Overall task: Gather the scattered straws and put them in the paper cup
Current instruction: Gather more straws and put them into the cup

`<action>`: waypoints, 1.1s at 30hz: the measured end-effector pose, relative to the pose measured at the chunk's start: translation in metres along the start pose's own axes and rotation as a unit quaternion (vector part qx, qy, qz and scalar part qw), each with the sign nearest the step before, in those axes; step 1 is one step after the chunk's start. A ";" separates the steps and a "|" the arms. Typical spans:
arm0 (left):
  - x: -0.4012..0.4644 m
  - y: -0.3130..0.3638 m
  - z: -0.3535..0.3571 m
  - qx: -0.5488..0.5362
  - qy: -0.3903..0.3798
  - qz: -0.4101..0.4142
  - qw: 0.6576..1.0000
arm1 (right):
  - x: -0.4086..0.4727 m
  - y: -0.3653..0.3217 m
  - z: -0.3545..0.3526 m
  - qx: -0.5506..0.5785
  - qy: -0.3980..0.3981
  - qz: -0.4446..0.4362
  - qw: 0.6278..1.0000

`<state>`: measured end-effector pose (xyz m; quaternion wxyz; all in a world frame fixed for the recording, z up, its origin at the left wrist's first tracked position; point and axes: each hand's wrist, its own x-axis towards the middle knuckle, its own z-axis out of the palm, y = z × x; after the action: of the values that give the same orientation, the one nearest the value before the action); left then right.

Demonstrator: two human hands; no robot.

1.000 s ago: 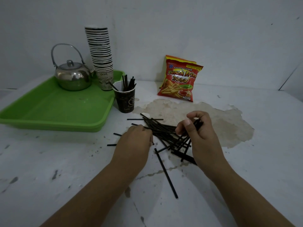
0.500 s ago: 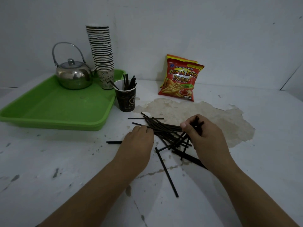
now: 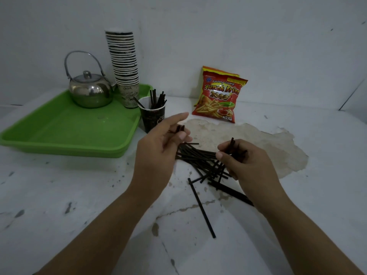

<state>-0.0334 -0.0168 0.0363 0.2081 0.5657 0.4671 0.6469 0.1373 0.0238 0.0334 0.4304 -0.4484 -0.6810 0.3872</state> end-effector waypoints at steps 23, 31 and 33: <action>0.014 0.006 -0.017 0.009 0.019 0.007 1.000 | 0.005 -0.013 -0.012 0.050 -0.012 0.021 0.998; 0.020 0.009 -0.037 0.046 0.207 0.134 0.968 | 0.022 -0.030 0.003 0.053 0.038 0.000 0.998; 0.022 0.007 -0.043 0.038 0.242 0.145 0.959 | 0.031 -0.041 0.009 0.044 0.057 -0.026 0.997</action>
<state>-0.0774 -0.0179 0.0575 -0.0286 0.4616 0.4407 0.7693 0.1102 0.0391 0.0753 0.4974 -0.4327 -0.6494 0.3790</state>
